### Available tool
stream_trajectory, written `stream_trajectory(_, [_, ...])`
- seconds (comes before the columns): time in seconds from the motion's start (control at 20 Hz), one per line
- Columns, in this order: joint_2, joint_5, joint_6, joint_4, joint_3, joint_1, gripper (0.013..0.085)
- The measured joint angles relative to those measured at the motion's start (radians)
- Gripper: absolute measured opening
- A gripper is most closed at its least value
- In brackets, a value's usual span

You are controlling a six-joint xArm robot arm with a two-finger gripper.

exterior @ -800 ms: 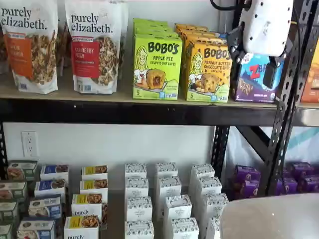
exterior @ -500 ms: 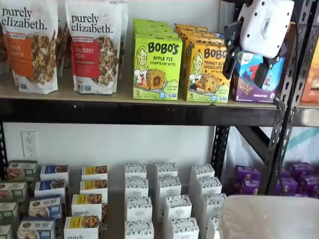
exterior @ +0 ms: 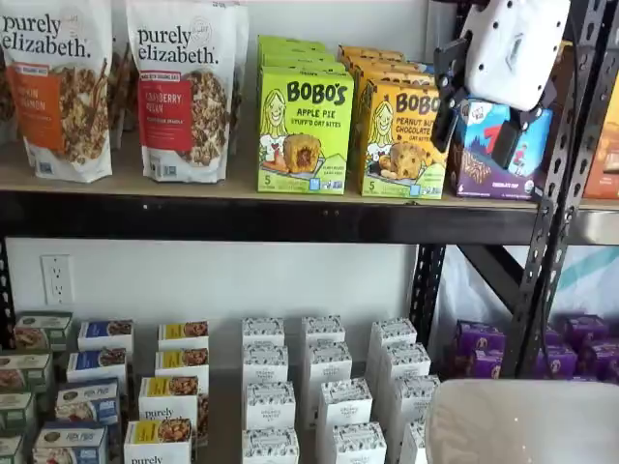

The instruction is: Pick the green box on the top shelf, the fourth from the left

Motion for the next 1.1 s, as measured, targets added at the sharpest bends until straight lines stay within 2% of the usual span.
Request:
stream_trajectory(0.35, [0.001,-0.015,0.013,0.003,0.000,0.015,0.0850])
stream_trajectory(0.7, [0.031,-0.057,0.086,-0.017,-0.016,0.100,0.0850])
stream_trajectory(1.0, [0.071,-0.110,0.171,-0.045,-0.038,0.201,0.0850])
stream_trajectory(1.1, [0.087,-0.124,0.189,-0.052,-0.050,0.222,0.0850])
